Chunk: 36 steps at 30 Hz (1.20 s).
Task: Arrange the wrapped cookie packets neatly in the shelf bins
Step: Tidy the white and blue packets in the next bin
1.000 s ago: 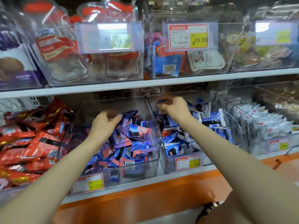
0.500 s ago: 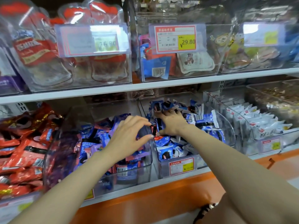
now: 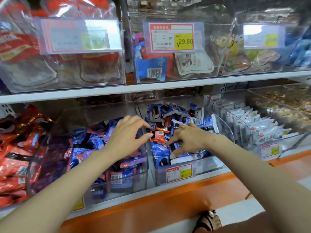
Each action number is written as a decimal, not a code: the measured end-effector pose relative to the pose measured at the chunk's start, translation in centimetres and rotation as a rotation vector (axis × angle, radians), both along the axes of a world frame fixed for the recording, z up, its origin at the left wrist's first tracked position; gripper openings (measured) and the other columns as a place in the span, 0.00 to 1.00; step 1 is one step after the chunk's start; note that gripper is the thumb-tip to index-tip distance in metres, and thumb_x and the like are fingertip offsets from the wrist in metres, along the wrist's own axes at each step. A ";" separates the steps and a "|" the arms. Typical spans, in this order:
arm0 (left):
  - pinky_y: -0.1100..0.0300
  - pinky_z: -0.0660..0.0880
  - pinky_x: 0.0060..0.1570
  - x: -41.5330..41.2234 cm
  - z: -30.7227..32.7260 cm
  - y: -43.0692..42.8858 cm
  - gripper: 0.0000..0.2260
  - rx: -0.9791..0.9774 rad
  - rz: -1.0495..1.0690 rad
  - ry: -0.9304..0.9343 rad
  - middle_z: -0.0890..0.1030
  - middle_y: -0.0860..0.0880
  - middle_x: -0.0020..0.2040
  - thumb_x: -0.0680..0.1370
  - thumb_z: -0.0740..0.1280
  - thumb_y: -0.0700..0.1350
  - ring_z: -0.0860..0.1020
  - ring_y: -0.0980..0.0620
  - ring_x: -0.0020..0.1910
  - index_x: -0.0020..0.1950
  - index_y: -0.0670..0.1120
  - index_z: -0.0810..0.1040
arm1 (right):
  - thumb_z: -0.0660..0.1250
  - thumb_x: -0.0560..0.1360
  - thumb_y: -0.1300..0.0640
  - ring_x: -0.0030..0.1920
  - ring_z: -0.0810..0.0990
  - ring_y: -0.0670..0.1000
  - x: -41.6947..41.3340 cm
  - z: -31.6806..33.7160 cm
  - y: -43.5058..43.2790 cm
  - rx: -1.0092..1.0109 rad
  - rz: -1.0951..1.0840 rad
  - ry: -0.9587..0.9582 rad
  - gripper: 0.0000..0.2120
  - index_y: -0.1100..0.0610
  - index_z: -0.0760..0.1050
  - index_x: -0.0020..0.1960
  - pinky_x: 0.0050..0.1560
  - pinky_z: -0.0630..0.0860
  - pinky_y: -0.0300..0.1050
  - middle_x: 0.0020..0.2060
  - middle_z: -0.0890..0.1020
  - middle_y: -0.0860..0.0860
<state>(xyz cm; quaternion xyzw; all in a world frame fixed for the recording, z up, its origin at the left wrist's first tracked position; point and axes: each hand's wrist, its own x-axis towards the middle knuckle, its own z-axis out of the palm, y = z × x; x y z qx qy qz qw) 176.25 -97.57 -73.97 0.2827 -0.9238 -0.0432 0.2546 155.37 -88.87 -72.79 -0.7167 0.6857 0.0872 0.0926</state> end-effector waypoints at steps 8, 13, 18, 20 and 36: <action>0.61 0.66 0.48 -4.5 2.4 -1.6 0.13 0.076 0.018 -0.213 0.77 0.52 0.58 0.76 0.67 0.52 0.74 0.52 0.58 0.58 0.50 0.77 | 0.69 0.71 0.41 0.52 0.77 0.47 -1.3 1.0 0.3 -0.240 -0.101 -0.308 0.18 0.47 0.79 0.58 0.54 0.72 0.44 0.52 0.81 0.47; 0.56 0.71 0.56 -9.7 2.1 -4.4 0.16 0.246 -0.136 -0.610 0.77 0.46 0.60 0.75 0.69 0.44 0.75 0.47 0.56 0.61 0.44 0.74 | 0.69 0.74 0.50 0.59 0.74 0.50 -3.9 0.6 0.6 -0.341 -0.180 -0.270 0.11 0.49 0.81 0.56 0.58 0.70 0.44 0.55 0.81 0.49; 0.59 0.68 0.55 -12.5 0.9 -5.8 0.21 0.245 -0.192 -0.873 0.70 0.46 0.67 0.77 0.63 0.36 0.71 0.47 0.62 0.70 0.47 0.69 | 0.69 0.74 0.51 0.53 0.79 0.49 -5.0 -0.1 1.7 -0.352 -0.222 -0.322 0.10 0.50 0.81 0.55 0.57 0.74 0.46 0.53 0.82 0.47; 0.56 0.69 0.58 -13.1 0.6 -6.1 0.23 0.172 -0.196 -0.950 0.68 0.47 0.69 0.78 0.61 0.36 0.70 0.46 0.63 0.72 0.50 0.66 | 0.69 0.74 0.51 0.51 0.79 0.48 -5.3 -0.6 1.8 -0.354 -0.218 -0.332 0.10 0.49 0.81 0.55 0.56 0.75 0.48 0.52 0.82 0.46; 0.52 0.71 0.58 -12.2 0.8 -7.3 0.03 0.142 -0.240 -0.789 0.76 0.47 0.53 0.77 0.64 0.38 0.74 0.48 0.54 0.49 0.44 0.76 | 0.67 0.75 0.50 0.53 0.78 0.51 -4.8 -0.5 1.6 -0.315 -0.229 -0.322 0.12 0.51 0.79 0.58 0.58 0.73 0.48 0.53 0.81 0.50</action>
